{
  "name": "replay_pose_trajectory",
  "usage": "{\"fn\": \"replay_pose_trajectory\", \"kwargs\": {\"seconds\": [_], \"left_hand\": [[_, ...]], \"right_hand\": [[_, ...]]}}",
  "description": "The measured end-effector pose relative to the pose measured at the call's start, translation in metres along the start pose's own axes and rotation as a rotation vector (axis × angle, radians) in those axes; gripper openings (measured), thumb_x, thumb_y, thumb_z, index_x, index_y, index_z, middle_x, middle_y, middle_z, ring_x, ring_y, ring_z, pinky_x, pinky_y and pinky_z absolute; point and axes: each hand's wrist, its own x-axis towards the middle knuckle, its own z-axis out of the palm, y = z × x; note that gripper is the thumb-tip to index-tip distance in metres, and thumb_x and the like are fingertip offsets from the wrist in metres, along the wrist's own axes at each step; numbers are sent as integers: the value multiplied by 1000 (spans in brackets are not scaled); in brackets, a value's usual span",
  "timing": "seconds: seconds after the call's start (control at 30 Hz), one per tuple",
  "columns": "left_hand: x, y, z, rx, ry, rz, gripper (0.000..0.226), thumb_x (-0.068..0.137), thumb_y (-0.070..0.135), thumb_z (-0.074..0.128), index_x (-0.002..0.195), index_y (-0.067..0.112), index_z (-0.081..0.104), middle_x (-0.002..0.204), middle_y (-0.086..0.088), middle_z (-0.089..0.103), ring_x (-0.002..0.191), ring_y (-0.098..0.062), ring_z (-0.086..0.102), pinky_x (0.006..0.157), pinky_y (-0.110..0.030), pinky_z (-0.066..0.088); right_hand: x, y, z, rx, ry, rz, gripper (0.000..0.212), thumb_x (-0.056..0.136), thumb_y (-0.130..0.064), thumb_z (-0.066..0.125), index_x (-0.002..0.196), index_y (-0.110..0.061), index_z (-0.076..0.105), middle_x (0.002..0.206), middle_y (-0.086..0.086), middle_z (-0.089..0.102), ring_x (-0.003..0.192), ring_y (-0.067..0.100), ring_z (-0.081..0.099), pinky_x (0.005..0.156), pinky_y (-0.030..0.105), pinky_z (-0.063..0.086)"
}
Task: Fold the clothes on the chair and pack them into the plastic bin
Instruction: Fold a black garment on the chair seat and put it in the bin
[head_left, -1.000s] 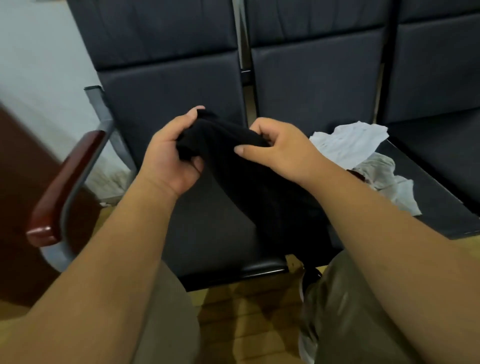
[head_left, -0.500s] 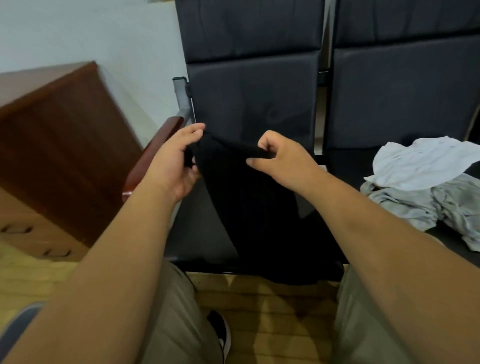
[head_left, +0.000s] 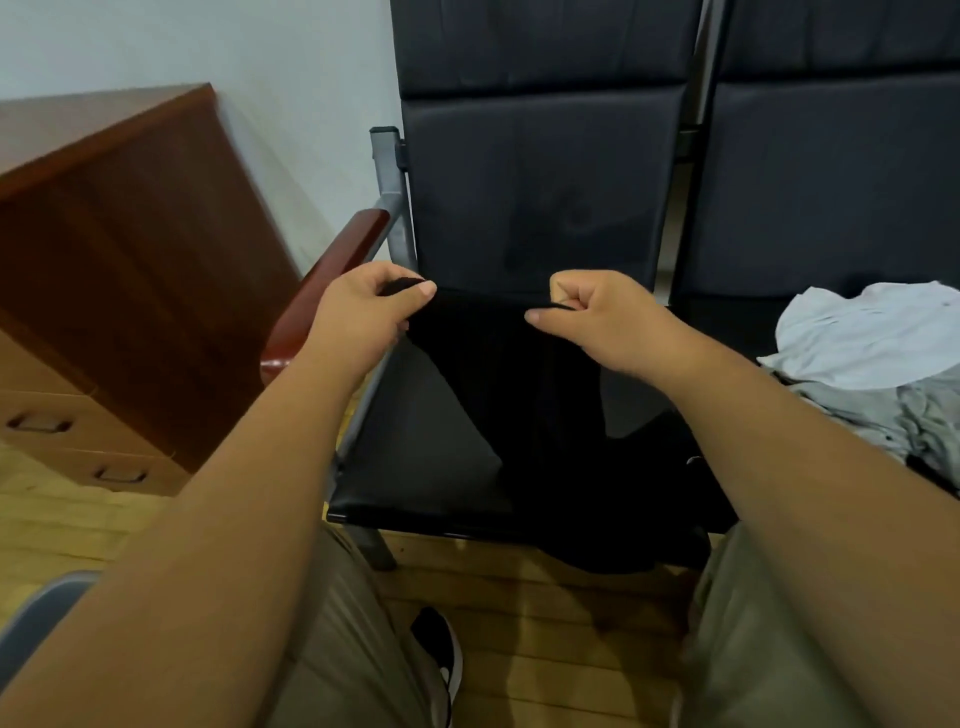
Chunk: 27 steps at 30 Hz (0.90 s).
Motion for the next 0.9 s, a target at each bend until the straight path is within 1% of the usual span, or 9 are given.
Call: {"fn": "replay_pose_trajectory", "kwargs": {"seconds": [0.07,0.23,0.33,0.4,0.53,0.6,0.7,0.8,0.9], "left_hand": [[2,2,4,72,-68,57,14,94,28,80,106,22,75,89,7,73,70,-1,65,66,-18,56],[4,8,17,221,-380,79,16,92,35,82,107,39,75,101,13,74,92,-6,71,76,-26,62],[8,6,24,425,-410,104,14,88,34,85,99,34,76,91,11,74,85,-9,71,83,-35,62],[11,6,27,457,-328,100,7,91,28,81,94,28,75,84,7,72,78,-13,70,82,-40,62],[20,8,28,267,-159,9,16,95,32,74,90,16,74,72,1,64,69,-16,60,73,-36,51],[23,10,30,104,-151,-53,14,95,32,73,94,19,76,82,-1,72,80,-20,68,80,-39,56],[24,17,39,-177,-155,-147,17,99,29,70,112,22,77,109,-1,80,105,-22,76,103,-46,58],[23,28,51,-342,-146,-135,25,100,24,67,122,14,74,117,-8,78,111,-28,75,104,-53,57],[20,37,63,-415,-72,-123,22,100,22,67,119,14,75,113,-7,80,108,-24,76,99,-49,61]], "right_hand": [[4,4,-2,12,131,7,49,98,-33,74,72,-20,34,64,-4,37,55,9,35,50,22,34],[6,13,-16,9,342,25,43,97,-32,71,76,-20,36,72,-4,43,62,9,39,55,23,36],[4,18,-26,-19,387,38,38,96,-33,71,79,-22,39,75,-6,46,65,9,42,59,25,39],[3,20,-31,-46,406,47,36,96,-33,71,81,-22,40,76,-7,47,65,8,42,57,21,40],[0,32,-41,-22,498,98,32,98,-34,69,86,-15,46,79,-5,51,67,8,46,55,16,40],[-1,39,-47,-33,542,161,29,99,-36,66,87,-18,47,80,-5,54,67,8,48,55,16,40],[-3,51,-59,-99,572,274,24,102,-35,61,89,-19,48,84,-5,55,68,9,49,56,23,40],[-5,63,-67,-206,500,356,22,101,-31,59,88,-21,46,83,-5,53,69,11,50,56,29,36],[-8,67,-73,-227,431,393,19,101,-36,63,99,-18,62,87,0,65,77,16,64,59,32,46]]}}
